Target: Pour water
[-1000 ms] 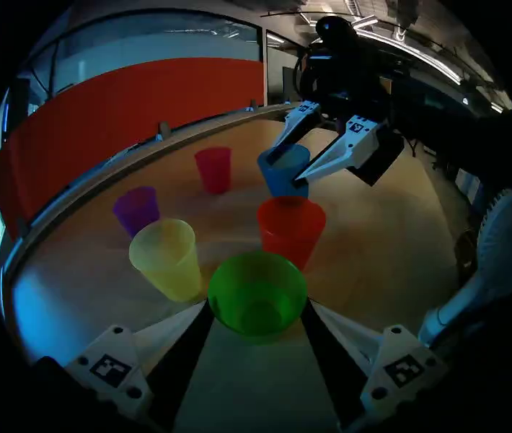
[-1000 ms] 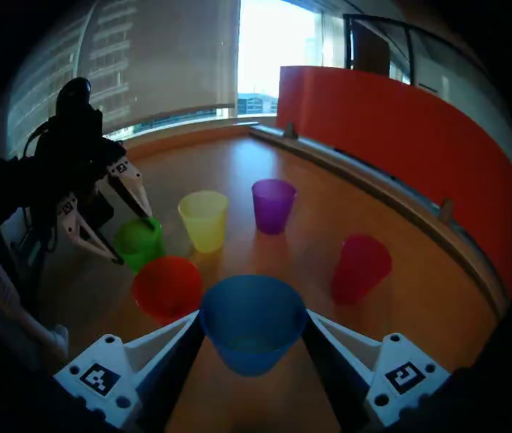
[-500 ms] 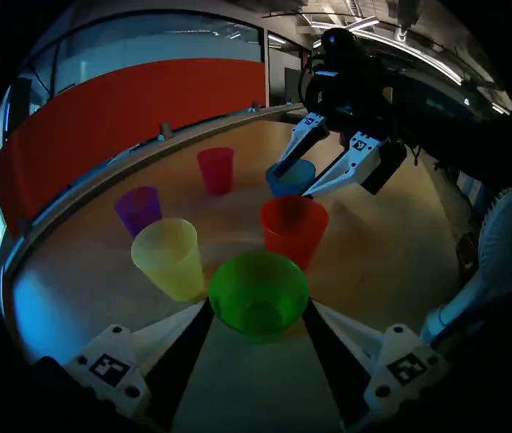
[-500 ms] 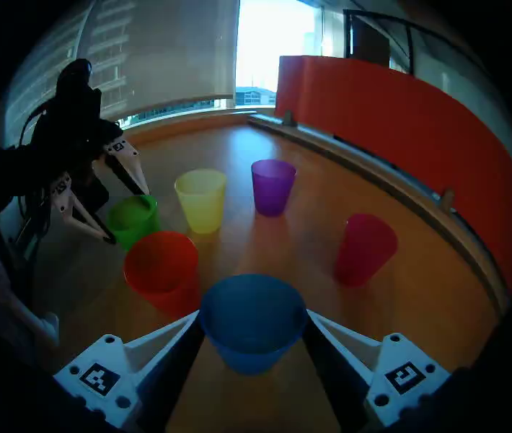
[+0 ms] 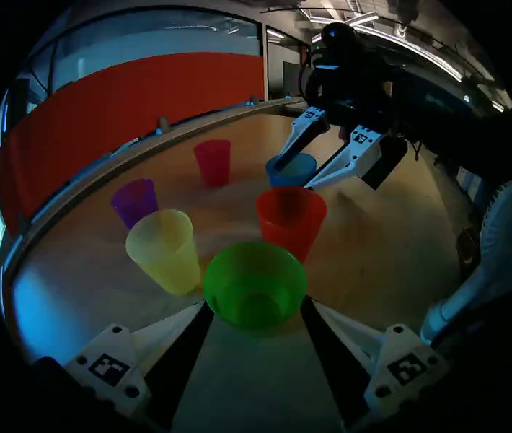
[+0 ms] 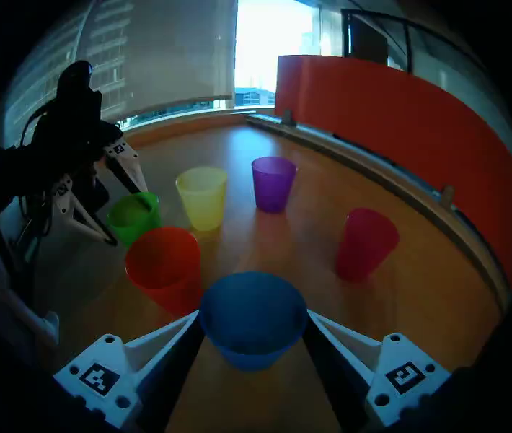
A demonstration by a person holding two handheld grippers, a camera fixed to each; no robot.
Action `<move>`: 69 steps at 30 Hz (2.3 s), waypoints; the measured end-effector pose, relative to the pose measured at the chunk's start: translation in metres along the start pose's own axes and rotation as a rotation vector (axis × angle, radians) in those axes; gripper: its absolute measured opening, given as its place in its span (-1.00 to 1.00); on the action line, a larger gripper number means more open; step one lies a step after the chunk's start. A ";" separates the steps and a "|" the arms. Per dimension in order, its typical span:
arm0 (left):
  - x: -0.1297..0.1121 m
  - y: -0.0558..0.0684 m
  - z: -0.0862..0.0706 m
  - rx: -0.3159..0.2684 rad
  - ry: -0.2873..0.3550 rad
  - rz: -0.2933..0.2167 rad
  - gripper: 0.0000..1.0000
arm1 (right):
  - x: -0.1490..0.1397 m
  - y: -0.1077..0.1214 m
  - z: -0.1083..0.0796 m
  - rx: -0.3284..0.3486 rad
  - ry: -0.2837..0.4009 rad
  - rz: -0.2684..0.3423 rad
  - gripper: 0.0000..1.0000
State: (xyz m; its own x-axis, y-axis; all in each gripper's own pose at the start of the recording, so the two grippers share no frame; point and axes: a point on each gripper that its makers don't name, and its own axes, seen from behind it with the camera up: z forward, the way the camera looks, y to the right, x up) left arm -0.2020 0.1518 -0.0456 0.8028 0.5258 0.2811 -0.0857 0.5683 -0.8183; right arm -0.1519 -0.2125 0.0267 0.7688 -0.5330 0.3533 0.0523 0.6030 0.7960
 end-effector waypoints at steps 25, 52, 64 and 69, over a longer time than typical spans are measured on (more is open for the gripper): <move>-0.002 0.001 -0.010 0.021 -0.007 -0.003 1.00 | -0.021 0.000 -0.017 -0.032 -0.027 0.030 1.00; 0.000 -0.015 -0.073 0.175 0.076 -0.099 1.00 | -0.046 0.001 -0.095 -0.152 0.049 0.110 1.00; 0.011 -0.042 -0.103 0.323 0.199 -0.175 1.00 | -0.046 0.007 -0.124 -0.267 0.154 0.188 1.00; 0.016 -0.052 -0.111 0.386 0.258 -0.211 1.00 | -0.049 0.019 -0.136 -0.347 0.196 0.226 1.00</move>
State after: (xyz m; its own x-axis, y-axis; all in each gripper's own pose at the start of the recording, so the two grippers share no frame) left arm -0.1189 0.0604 -0.0537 0.9414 0.2288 0.2479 -0.0786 0.8634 -0.4984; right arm -0.1017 -0.0941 -0.0426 0.8897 -0.2635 0.3727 0.0548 0.8722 0.4860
